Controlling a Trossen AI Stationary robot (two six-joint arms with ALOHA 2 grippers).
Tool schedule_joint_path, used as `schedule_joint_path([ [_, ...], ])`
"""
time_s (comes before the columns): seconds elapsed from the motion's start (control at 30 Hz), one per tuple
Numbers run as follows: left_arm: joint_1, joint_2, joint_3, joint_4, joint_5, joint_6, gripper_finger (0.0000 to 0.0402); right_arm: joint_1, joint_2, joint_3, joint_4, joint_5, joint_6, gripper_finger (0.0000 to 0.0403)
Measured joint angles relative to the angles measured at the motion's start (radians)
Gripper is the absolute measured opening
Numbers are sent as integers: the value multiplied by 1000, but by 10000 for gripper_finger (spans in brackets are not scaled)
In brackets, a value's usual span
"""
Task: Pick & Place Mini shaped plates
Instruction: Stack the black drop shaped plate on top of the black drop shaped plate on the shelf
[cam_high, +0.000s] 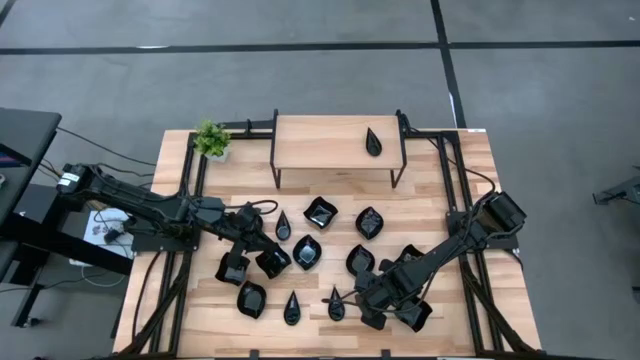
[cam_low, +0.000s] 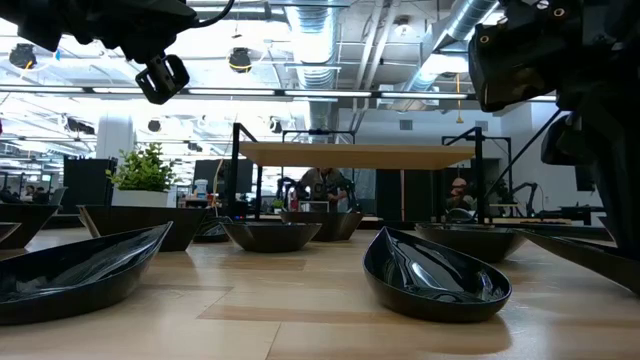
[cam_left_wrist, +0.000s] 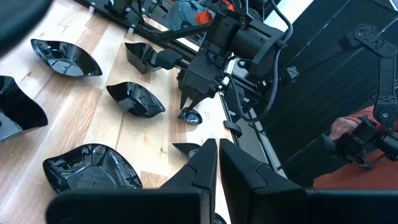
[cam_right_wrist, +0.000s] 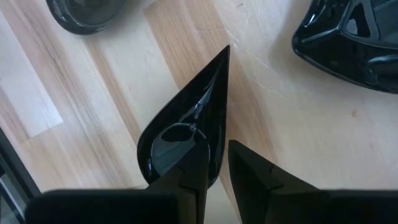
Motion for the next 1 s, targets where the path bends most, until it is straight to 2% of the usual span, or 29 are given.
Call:
schedule_joint_path([
  [0.43, 0, 0, 0, 1, 0, 0, 19, 0, 0, 0, 0, 6, -1, 58],
  [1.0, 0, 0, 0, 1, 0, 0, 19, 0, 0, -1, 0, 38, -79, 58],
])
